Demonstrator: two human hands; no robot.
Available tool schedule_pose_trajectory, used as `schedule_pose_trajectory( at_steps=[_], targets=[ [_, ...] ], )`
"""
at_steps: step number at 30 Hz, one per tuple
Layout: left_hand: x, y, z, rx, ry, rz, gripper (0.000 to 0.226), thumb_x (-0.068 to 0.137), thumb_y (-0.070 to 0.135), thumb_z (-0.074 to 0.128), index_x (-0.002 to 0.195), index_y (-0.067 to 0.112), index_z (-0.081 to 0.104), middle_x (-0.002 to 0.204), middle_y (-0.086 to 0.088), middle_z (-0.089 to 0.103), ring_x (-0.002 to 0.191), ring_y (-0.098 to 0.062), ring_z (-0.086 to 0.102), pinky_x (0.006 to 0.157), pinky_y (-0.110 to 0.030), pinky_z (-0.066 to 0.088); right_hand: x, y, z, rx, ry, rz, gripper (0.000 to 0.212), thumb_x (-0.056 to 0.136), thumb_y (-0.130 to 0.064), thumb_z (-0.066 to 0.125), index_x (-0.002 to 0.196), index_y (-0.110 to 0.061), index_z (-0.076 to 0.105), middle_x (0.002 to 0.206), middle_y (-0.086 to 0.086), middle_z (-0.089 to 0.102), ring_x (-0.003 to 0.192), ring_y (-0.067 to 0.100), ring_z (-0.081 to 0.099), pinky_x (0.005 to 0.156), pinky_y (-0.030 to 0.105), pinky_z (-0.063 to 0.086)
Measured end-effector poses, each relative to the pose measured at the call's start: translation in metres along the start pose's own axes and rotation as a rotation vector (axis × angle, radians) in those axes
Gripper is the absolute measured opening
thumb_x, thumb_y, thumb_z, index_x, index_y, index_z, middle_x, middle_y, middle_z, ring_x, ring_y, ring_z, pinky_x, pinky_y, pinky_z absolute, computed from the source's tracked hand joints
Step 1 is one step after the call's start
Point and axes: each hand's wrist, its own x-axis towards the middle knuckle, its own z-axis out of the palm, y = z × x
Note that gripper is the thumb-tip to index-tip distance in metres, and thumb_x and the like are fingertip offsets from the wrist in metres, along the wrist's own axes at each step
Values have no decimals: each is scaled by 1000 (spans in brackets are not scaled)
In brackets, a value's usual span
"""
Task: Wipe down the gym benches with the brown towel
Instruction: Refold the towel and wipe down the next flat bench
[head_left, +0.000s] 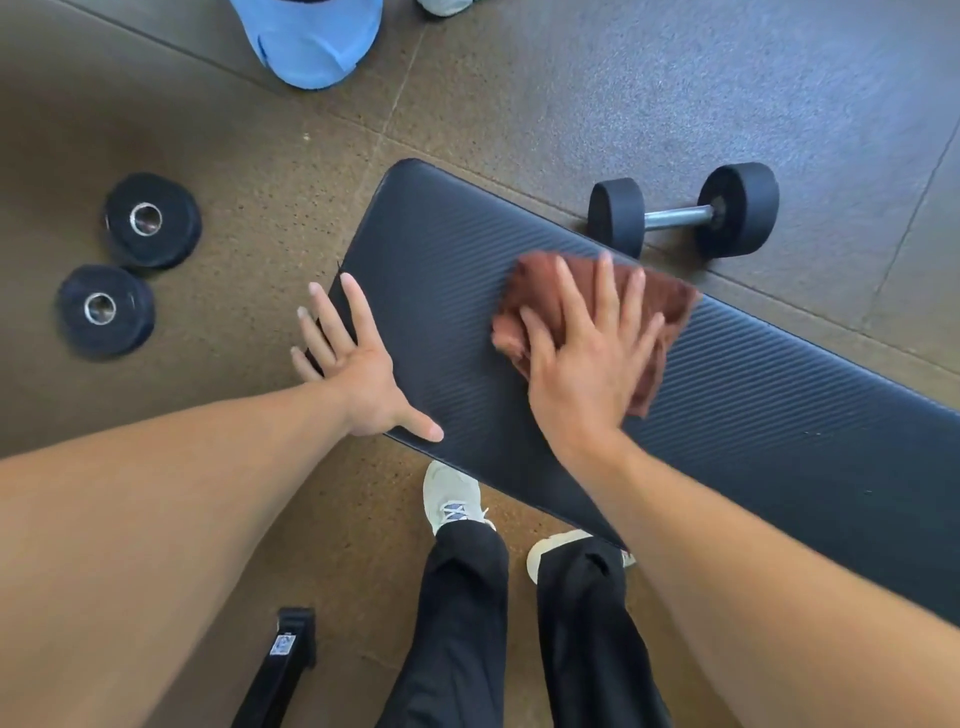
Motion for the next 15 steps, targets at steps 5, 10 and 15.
schedule_pose_trajectory(
  at_steps=[5, 10, 15],
  targets=[
    [0, -1, 0, -2, 0, -10, 188, 35, 58, 100, 132, 22, -58, 145, -17, -57, 144, -37, -41, 120, -57, -11, 45, -58, 29, -92, -111, -411, 54, 100, -57, 50, 151, -40, 49, 169, -1, 30, 159, 31, 14, 125, 62, 5],
    [1, -3, 0, -10, 3, -11, 188, 35, 60, 99, 130, 22, -59, 144, -17, -58, 144, -37, -41, 121, -57, -11, 52, -25, 23, -180, -208, -747, 59, 98, -61, 46, 152, -37, 50, 167, -1, 35, 157, 32, 22, 124, 64, 14],
    [-3, -3, 0, 3, 44, -4, 187, 35, 66, 96, 127, 26, -61, 148, -14, -55, 147, -34, -38, 123, -54, -8, 72, -38, 20, -219, -277, -704, 60, 98, -65, 37, 153, -43, 44, 169, -4, 30, 159, 29, 16, 125, 65, 10]
  ],
)
